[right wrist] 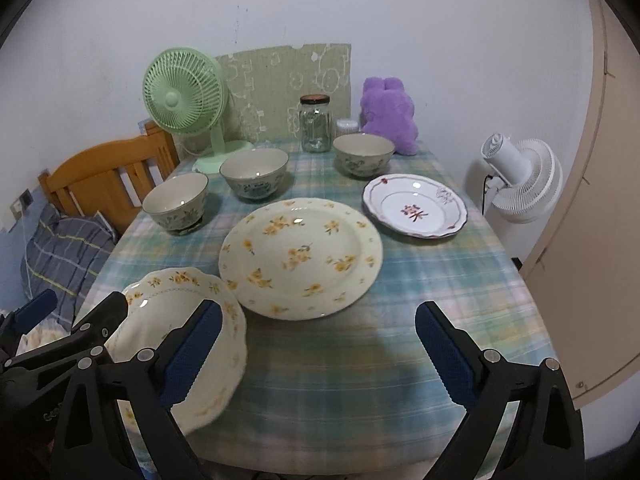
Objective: Organize plates and bowls
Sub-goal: 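Grasp the scalloped plate's rim with the left tool while the right tool grasps it too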
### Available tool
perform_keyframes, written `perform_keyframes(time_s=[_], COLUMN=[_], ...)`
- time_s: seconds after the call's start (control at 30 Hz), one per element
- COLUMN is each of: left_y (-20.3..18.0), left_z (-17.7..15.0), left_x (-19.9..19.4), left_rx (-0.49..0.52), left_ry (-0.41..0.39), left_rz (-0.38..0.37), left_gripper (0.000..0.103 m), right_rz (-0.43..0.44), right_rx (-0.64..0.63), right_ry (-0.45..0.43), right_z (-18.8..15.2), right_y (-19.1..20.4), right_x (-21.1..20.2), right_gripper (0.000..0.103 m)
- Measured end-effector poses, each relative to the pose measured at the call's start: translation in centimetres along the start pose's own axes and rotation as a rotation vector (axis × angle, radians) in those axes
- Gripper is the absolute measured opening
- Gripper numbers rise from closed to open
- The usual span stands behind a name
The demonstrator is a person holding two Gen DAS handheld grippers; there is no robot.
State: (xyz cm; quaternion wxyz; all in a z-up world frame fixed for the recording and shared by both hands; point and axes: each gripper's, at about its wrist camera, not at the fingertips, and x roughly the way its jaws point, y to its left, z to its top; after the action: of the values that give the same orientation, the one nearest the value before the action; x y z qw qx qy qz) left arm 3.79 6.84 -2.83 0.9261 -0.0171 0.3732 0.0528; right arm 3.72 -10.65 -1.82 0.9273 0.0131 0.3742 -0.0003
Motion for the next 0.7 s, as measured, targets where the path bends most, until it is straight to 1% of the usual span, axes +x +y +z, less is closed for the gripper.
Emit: perform_keyframes(time_s=[0.2, 0.43, 0.63, 0.7], left_y=[2.2, 4.3, 5.3, 5.3], left_z=[0.0, -0.3, -0.5, -0.7], left_x=[3.2, 7.2, 10.1, 10.8], left_rx=[0.066, 0.075, 0.086, 0.094], left_ry=[0.062, 0.13, 0.196, 0.215], left_rz=[-0.012, -0.031, -0.05, -0.059], left_gripper=[0.093, 0.091, 0.088, 0.087], right_rz=[-0.035, -0.056, -0.062, -0.062], right_rx=[0.032, 0.067, 0.072, 0.08], right_ry=[0.052, 0.104, 0.154, 0.183], right_z=[-0.5, -1.3, -1.4, -1.6], right_y=[3.1, 5.6, 7.5, 7.8], right_x=[2.3, 5.5, 8.2, 9.2], right_gripper=[0.098, 0.097, 0.092, 0.087])
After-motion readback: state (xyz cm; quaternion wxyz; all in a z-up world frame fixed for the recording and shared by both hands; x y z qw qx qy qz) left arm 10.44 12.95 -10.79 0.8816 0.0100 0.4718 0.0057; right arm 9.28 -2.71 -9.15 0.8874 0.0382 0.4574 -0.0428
